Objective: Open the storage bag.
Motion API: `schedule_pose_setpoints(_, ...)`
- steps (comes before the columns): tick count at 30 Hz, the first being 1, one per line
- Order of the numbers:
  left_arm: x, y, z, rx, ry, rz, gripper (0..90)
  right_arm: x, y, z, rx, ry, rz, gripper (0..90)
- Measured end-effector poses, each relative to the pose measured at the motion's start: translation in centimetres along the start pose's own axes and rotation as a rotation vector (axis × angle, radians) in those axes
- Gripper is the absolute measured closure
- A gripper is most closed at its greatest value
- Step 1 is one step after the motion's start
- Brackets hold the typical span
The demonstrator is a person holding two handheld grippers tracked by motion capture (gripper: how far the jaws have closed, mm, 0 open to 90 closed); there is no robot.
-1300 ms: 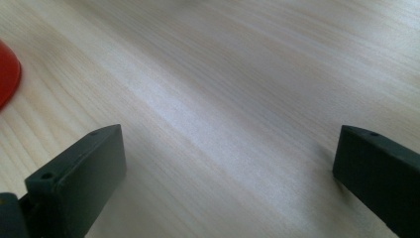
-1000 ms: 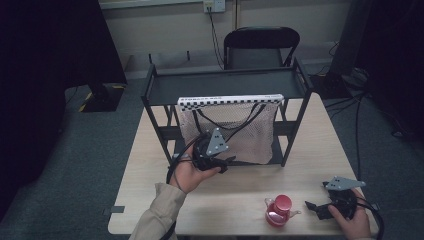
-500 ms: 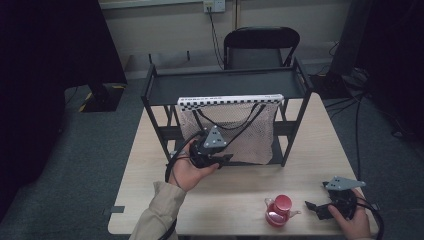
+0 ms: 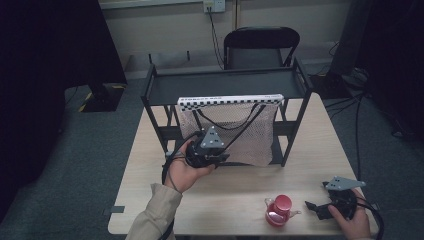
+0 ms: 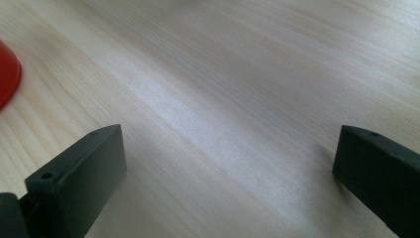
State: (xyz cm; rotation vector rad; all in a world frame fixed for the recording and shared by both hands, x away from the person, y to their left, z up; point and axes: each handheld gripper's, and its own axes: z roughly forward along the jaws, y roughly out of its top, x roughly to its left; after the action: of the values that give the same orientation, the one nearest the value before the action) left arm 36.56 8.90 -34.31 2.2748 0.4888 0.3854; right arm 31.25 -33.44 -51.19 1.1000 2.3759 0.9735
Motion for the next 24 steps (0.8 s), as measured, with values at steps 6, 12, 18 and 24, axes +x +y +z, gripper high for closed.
schedule_pose_setpoints(6, -0.2, 0.2, -0.3, 0.012, 0.034, -0.018, 76.9, 0.0, 0.0, 0.0, 0.0, 0.0, 0.0, 0.0)
schedule_pose_setpoints(12, -0.5, 0.4, -0.6, 0.006, 0.034, -0.023, 82.9, 0.0, 0.0, 0.0, 0.0, 0.0, 0.0, 0.0)
schedule_pose_setpoints(18, -1.0, 0.9, -1.5, -0.001, -0.008, -0.057, 86.7, 0.0, 0.0, 0.0, 0.0, 0.0, 0.0, 0.0)
schedule_pose_setpoints(24, -1.3, 1.2, -2.4, -0.016, -0.063, -0.026, 88.6, 0.0, 0.0, 0.0, 0.0, 0.0, 0.0, 0.0)
